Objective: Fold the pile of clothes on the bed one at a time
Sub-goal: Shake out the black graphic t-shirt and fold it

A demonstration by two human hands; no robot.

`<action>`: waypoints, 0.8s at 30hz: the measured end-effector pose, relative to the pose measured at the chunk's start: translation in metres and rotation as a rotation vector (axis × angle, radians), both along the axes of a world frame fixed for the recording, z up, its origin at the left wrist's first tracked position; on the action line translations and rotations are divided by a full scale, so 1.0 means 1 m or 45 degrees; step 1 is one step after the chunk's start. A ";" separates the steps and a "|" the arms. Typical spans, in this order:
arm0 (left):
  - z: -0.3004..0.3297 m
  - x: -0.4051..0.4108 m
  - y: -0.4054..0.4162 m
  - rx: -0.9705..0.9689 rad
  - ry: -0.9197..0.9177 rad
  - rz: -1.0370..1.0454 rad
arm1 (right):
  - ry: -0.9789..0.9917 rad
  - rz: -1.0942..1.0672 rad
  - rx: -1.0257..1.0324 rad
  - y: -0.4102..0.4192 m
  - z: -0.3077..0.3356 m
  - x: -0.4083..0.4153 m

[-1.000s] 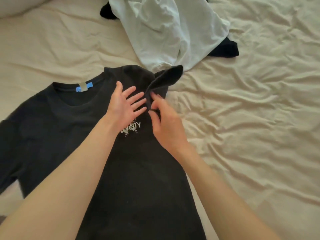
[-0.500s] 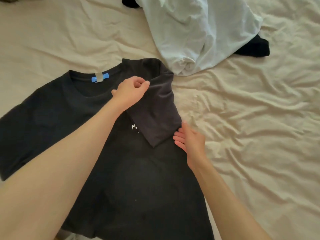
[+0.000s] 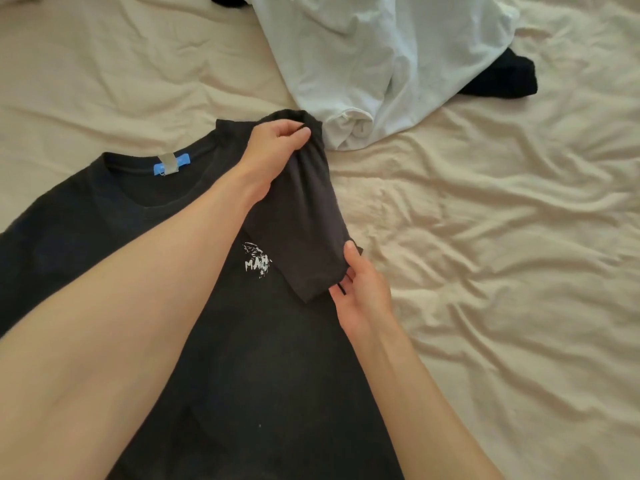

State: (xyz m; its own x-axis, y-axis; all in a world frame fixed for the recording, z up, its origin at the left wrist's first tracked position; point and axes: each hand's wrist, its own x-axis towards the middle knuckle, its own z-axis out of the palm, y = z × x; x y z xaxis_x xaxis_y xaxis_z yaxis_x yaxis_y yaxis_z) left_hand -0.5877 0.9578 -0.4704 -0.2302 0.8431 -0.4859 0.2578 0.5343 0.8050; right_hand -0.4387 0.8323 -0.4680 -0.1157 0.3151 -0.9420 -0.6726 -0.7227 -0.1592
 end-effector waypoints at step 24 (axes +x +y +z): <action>0.002 -0.062 -0.096 -0.117 0.917 -0.396 | -1.544 1.226 0.721 -0.058 0.011 -0.005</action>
State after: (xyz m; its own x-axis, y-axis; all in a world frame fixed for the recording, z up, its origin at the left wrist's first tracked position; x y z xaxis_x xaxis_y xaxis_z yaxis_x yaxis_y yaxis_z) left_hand -0.6494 0.8617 -0.4686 -0.2750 0.8841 -0.3777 0.8474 0.4085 0.3393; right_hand -0.4439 0.7745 -0.4571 0.2122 0.8819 -0.4209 0.6666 -0.4456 -0.5976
